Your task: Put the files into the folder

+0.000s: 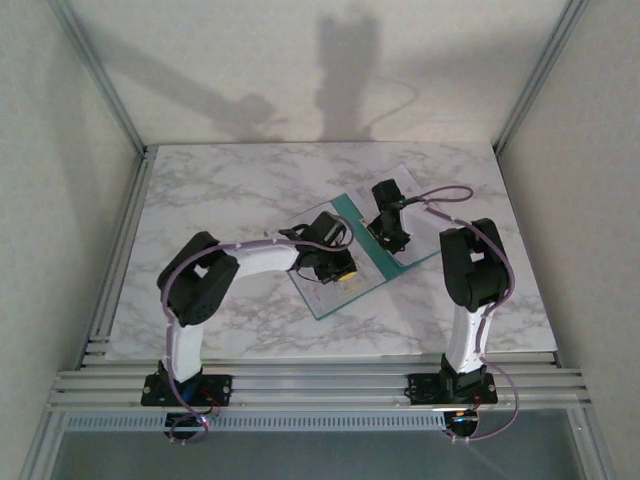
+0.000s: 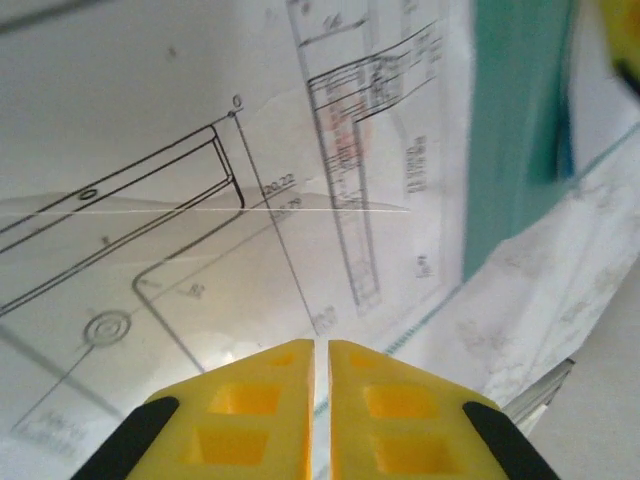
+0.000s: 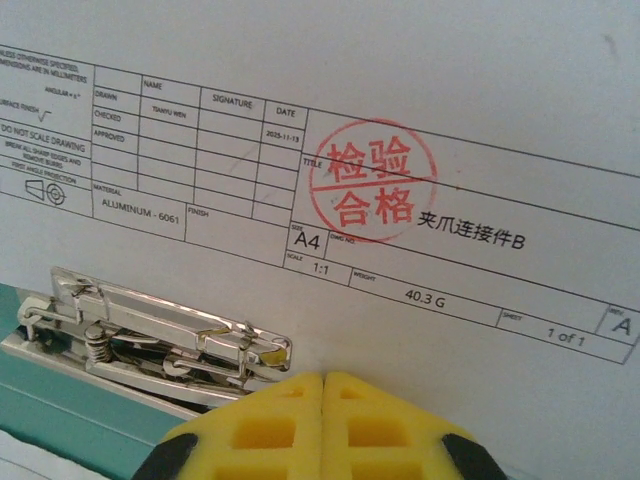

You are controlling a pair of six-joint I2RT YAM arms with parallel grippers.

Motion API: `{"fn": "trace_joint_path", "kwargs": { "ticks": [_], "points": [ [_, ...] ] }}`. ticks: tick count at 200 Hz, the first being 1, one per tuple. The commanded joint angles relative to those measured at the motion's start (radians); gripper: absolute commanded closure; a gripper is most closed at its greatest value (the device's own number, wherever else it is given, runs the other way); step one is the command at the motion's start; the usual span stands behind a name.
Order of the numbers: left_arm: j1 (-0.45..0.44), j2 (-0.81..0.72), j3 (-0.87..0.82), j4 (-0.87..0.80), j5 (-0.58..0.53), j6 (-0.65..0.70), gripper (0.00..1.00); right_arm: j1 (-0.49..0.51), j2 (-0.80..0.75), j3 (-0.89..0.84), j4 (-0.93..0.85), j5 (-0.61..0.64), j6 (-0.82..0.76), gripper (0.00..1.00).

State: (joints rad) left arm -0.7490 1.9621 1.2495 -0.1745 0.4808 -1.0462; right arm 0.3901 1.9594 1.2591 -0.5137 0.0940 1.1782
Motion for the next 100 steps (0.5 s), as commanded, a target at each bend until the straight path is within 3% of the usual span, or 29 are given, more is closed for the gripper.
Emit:
{"fn": "trace_joint_path", "kwargs": {
  "ticks": [1, 100],
  "points": [
    [0.035, -0.048, -0.06, -0.021, -0.04, 0.006, 0.87, 0.025, 0.189, -0.086, -0.216, -0.008, 0.025, 1.0],
    [0.046, -0.034, -0.215, 0.076, -0.058, -0.021, 0.88, 0.047, 0.283, -0.013, -0.297, -0.103, 0.151, 1.0]
  ]
}}
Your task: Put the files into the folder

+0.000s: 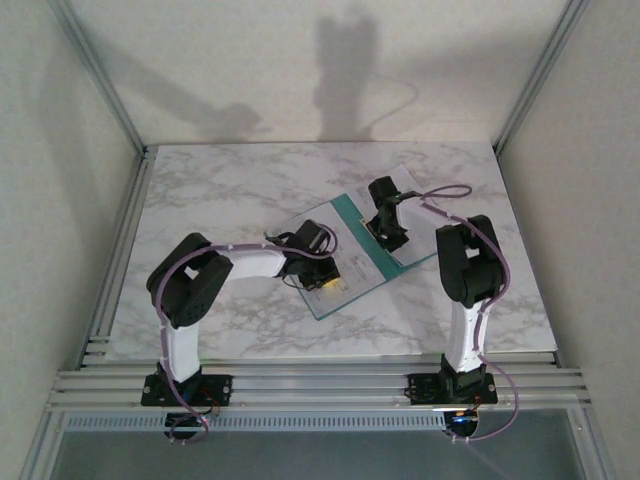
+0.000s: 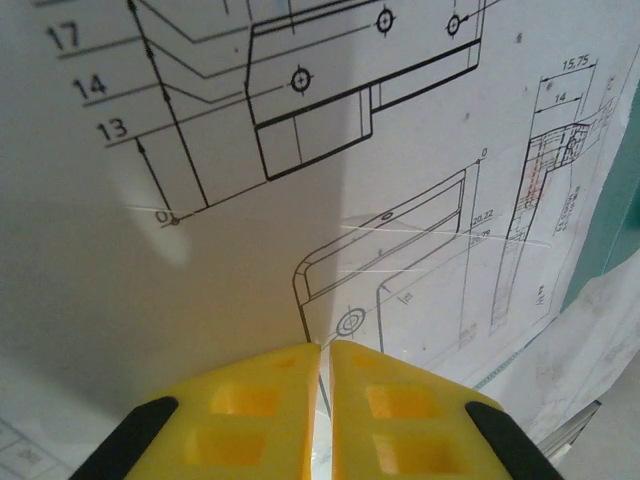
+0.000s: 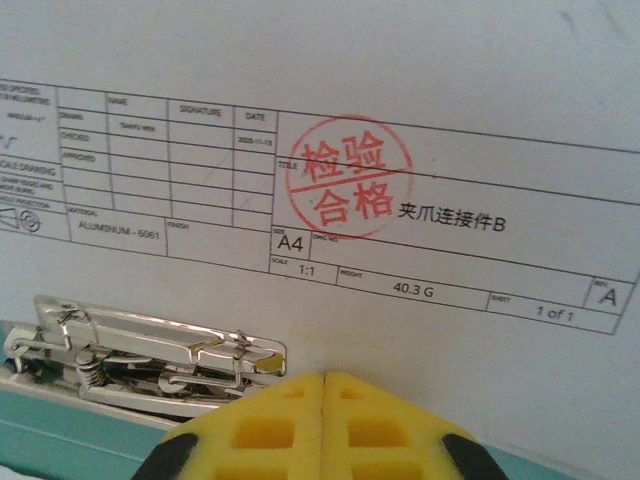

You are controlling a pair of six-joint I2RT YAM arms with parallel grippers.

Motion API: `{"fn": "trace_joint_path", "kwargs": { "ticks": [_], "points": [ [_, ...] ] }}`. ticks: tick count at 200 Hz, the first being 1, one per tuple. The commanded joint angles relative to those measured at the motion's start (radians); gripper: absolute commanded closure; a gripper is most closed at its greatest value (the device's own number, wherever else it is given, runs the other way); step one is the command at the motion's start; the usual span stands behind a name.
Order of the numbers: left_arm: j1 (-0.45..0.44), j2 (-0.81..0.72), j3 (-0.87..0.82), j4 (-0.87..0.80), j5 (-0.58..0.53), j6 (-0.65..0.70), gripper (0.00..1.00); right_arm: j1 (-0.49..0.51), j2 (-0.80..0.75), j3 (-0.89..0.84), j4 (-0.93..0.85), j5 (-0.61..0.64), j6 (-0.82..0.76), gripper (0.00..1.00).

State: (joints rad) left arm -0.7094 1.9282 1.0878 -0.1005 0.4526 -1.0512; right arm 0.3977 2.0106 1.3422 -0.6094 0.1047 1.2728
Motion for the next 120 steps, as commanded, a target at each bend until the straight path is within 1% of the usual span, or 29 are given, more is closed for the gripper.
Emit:
{"fn": "trace_joint_path", "kwargs": {
  "ticks": [1, 65, 83, 93, 100, 120],
  "points": [
    [0.006, 0.0, -0.053, 0.003, -0.031, -0.016, 0.88, 0.039, 0.233, -0.097, -0.202, -0.113, 0.057, 1.0],
    [0.019, 0.0, -0.059, 0.0, -0.021, -0.006, 0.88, 0.046, 0.265, -0.134, -0.199, -0.124, 0.088, 1.0],
    [0.025, 0.0, -0.064, -0.005, -0.02, -0.006, 0.89, 0.046, 0.261, -0.17, -0.145, -0.132, 0.099, 1.0],
    [0.029, -0.001, -0.066, -0.004, -0.016, -0.006, 0.88, 0.046, 0.254, -0.216, -0.051, -0.154, 0.097, 1.0],
    [0.031, -0.001, -0.068, -0.003, -0.014, -0.005, 0.88, 0.046, 0.257, -0.228, -0.033, -0.167, 0.097, 1.0],
    [0.034, 0.0, -0.072, -0.003, -0.008, -0.007, 0.89, 0.05, 0.253, -0.252, 0.046, -0.188, 0.059, 1.0]
  ]
}}
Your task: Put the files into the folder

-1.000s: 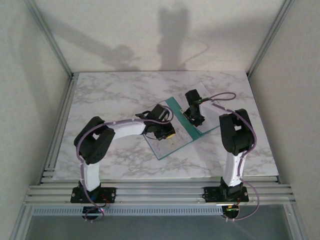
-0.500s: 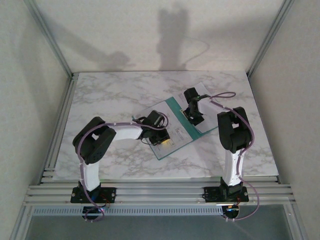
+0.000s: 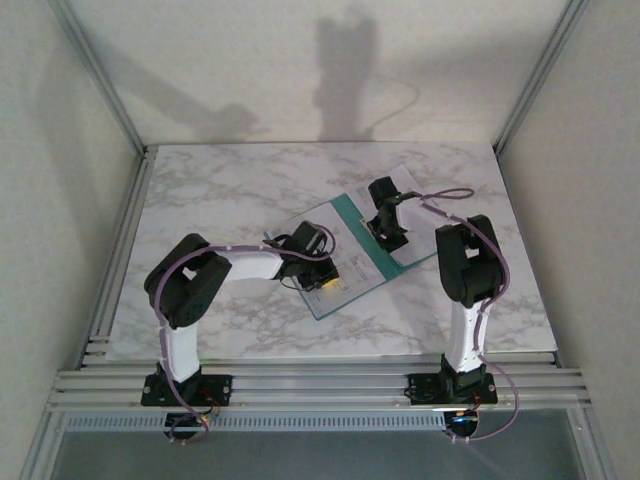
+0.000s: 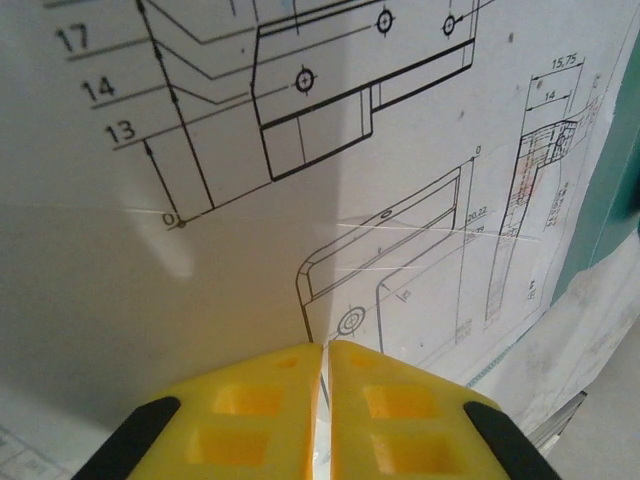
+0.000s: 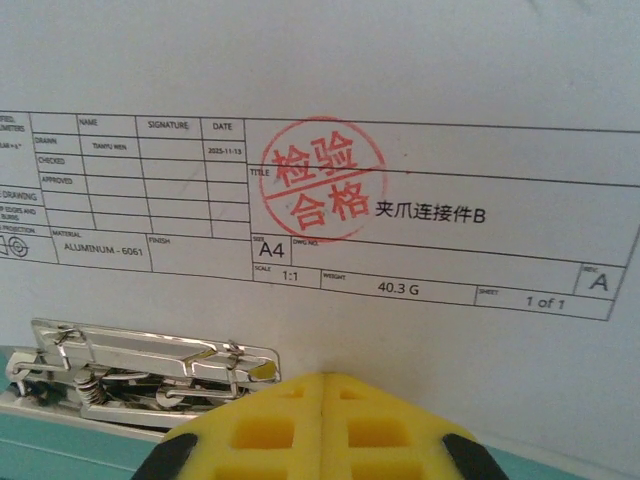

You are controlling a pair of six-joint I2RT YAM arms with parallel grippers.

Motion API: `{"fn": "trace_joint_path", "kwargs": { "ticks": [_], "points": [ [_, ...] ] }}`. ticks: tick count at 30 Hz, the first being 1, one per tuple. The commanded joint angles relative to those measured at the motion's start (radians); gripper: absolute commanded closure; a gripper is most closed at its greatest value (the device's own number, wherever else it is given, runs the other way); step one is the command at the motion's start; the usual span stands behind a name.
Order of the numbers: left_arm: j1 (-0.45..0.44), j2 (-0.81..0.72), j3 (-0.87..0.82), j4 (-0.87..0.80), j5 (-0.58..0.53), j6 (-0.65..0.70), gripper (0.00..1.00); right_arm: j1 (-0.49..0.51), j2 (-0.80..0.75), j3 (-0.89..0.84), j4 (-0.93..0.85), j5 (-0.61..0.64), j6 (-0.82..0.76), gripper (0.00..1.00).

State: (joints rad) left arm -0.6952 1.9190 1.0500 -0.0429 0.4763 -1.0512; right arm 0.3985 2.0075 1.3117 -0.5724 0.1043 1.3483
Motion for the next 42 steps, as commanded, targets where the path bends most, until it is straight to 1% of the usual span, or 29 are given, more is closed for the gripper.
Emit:
{"fn": "trace_joint_path", "kwargs": {
  "ticks": [1, 5, 11, 14, 18, 22, 25, 29, 42],
  "points": [
    [0.021, 0.009, -0.035, -0.059, -0.032, -0.007, 0.88, 0.049, 0.256, -0.221, 0.01, -0.187, -0.019, 1.0],
    [0.022, 0.022, -0.028, -0.053, -0.017, -0.003, 0.89, 0.061, 0.201, -0.209, -0.006, -0.157, -0.074, 1.0],
    [0.022, 0.053, -0.01, -0.045, -0.007, 0.004, 0.89, 0.069, 0.172, -0.234, 0.008, -0.202, -0.085, 1.0],
    [0.022, 0.061, 0.004, -0.046, -0.007, 0.003, 0.89, 0.07, 0.182, -0.243, 0.009, -0.218, -0.087, 1.0],
    [0.021, 0.062, 0.015, -0.049, -0.008, 0.003, 0.89, 0.068, 0.213, -0.236, -0.045, -0.204, -0.113, 1.0],
    [0.019, 0.059, 0.013, -0.05, -0.011, 0.002, 0.89, 0.07, 0.236, -0.235, -0.061, -0.205, -0.114, 1.0],
    [0.019, 0.062, 0.012, -0.053, -0.013, 0.004, 0.89, 0.089, 0.238, -0.222, -0.071, -0.206, -0.118, 1.0],
    [0.019, 0.067, 0.015, -0.054, -0.013, 0.008, 0.89, 0.115, 0.189, -0.212, -0.074, -0.182, -0.125, 1.0],
    [0.019, 0.064, 0.016, -0.068, -0.023, 0.015, 0.89, 0.104, 0.064, -0.112, -0.135, -0.114, -0.166, 1.0]
  ]
}}
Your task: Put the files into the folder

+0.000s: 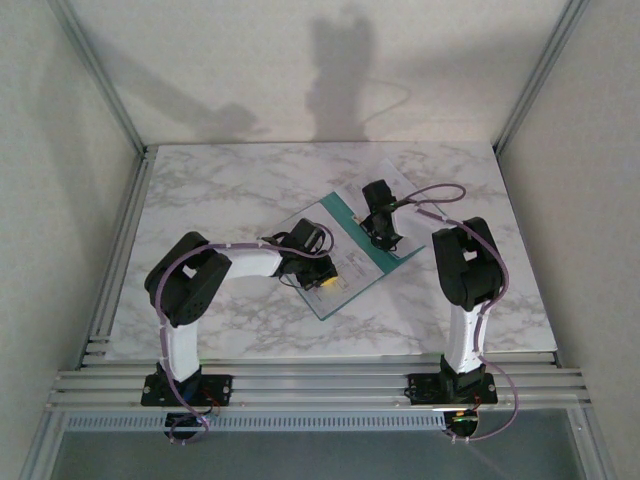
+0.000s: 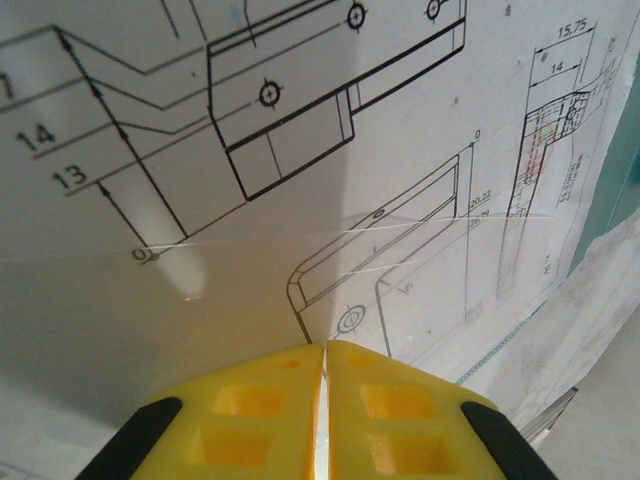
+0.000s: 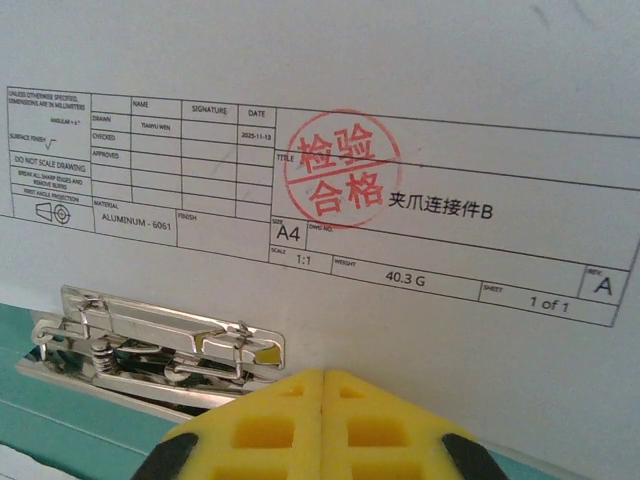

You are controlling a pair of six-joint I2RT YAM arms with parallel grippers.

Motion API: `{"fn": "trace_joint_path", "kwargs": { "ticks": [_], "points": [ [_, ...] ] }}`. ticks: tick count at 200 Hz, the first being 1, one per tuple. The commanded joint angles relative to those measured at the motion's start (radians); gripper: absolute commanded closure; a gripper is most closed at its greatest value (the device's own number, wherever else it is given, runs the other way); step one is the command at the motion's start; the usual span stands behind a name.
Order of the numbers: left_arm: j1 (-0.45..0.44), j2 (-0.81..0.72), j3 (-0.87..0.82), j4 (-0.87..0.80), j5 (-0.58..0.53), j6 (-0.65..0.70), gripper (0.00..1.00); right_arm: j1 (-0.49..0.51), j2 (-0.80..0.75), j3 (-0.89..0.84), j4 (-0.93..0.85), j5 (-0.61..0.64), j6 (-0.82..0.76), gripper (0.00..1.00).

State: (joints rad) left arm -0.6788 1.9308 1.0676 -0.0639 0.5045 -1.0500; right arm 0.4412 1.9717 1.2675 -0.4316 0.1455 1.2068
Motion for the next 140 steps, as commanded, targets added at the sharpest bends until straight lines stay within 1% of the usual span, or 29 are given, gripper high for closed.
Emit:
{"fn": "trace_joint_path", "kwargs": {
  "ticks": [1, 32, 104, 140],
  "points": [
    [0.002, 0.053, 0.0, -0.047, -0.052, 0.015, 0.89, 0.058, 0.094, -0.057, -0.282, -0.15, -0.028, 1.0],
    [0.001, 0.055, 0.008, -0.055, -0.054, 0.02, 0.89, 0.039, 0.084, -0.018, -0.29, -0.145, -0.047, 1.0],
    [0.001, 0.059, 0.014, -0.066, -0.052, 0.028, 0.9, 0.033, 0.038, 0.03, -0.312, -0.124, -0.054, 1.0],
    [0.001, 0.057, 0.017, -0.077, -0.056, 0.034, 0.9, 0.033, -0.066, 0.023, -0.282, -0.097, -0.058, 1.0]
  ]
}}
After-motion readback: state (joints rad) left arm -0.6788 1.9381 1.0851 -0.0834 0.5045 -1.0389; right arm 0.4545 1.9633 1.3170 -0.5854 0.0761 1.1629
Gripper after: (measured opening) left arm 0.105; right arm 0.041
